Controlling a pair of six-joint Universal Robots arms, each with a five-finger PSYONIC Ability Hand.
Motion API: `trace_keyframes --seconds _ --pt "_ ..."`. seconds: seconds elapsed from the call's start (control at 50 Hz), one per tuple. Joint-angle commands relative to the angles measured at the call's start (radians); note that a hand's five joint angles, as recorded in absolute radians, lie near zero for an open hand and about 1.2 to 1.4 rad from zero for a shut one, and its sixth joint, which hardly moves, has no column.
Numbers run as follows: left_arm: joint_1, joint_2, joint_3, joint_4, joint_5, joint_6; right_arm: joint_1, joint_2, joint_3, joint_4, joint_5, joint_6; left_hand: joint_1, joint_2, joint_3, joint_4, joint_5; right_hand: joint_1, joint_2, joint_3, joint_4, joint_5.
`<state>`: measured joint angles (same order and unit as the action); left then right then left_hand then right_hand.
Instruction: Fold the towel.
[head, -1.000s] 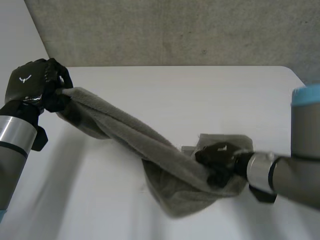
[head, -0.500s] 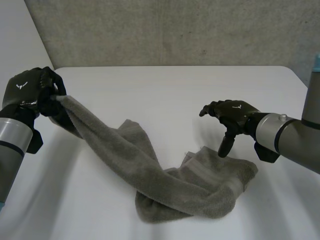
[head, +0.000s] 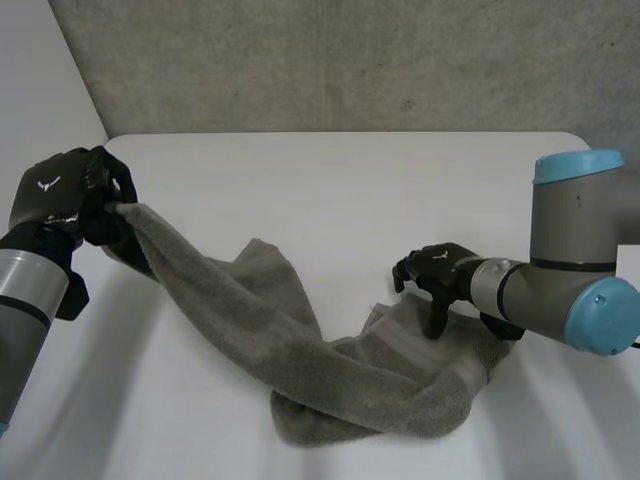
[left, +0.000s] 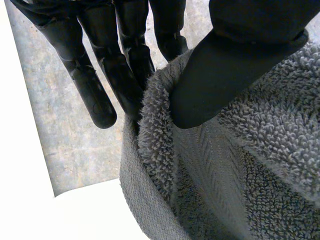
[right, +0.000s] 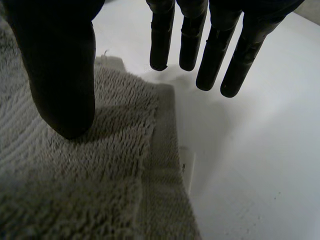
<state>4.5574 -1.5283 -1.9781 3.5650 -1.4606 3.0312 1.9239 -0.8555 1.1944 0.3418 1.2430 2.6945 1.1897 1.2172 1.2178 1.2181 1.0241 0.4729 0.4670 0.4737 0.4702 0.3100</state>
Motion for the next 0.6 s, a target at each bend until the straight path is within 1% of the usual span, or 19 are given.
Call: trace_keyframes --seconds 0.02,0.18,0.22,0.34,0.46,0.5,0.52,0.56,0.6 --pt "-0.001 0.0 -0.004 0.0 0.0 0.0 0.0 -0.004 0.04 -0.056 0.001 -0.013 0.207 0.179 0.178 0.178 0.198 0.029 0.035 0.028 0.032 0.017" --pt "-0.005 -0.001 -0.005 0.0 -0.001 -0.002 0.001 -0.005 0.06 -0.09 0.001 -0.013 0.207 0.179 0.178 0.178 0.198 0.102 0.108 0.102 0.105 0.091" --pt "-0.005 0.0 -0.01 0.001 -0.001 -0.002 0.001 -0.005 0.063 -0.095 0.001 -0.013 0.207 0.179 0.178 0.178 0.198 0.178 0.184 0.177 0.181 0.167" --pt "-0.005 -0.001 -0.011 0.001 -0.001 -0.002 0.001 -0.005 0.067 -0.102 0.001 -0.013 0.207 0.179 0.178 0.178 0.198 0.302 0.308 0.301 0.305 0.29" --pt "-0.005 -0.001 -0.011 0.001 -0.001 -0.002 0.001 -0.005 0.07 -0.104 0.001 -0.013 0.207 0.179 0.178 0.178 0.198 0.284 0.29 0.284 0.287 0.273" --pt "-0.006 -0.001 -0.011 0.001 -0.001 -0.002 0.001 -0.008 0.068 -0.104 0.001 -0.013 0.207 0.179 0.178 0.178 0.198 0.191 0.197 0.19 0.194 0.179" --pt "-0.006 -0.001 -0.011 0.001 -0.001 -0.002 0.001 -0.008 0.068 -0.104 0.001 -0.013 0.207 0.179 0.178 0.178 0.198 0.19 0.196 0.19 0.193 0.179" --pt "-0.006 -0.003 -0.011 0.001 -0.001 -0.002 0.001 -0.016 0.07 -0.102 0.003 -0.013 0.207 0.179 0.178 0.178 0.198 0.077 0.082 0.076 0.079 0.065" --pt "-0.006 -0.003 -0.015 0.001 -0.001 -0.003 0.001 -0.022 0.071 -0.102 0.003 -0.012 0.207 0.179 0.178 0.178 0.198 0.044 0.05 0.043 0.047 0.032"
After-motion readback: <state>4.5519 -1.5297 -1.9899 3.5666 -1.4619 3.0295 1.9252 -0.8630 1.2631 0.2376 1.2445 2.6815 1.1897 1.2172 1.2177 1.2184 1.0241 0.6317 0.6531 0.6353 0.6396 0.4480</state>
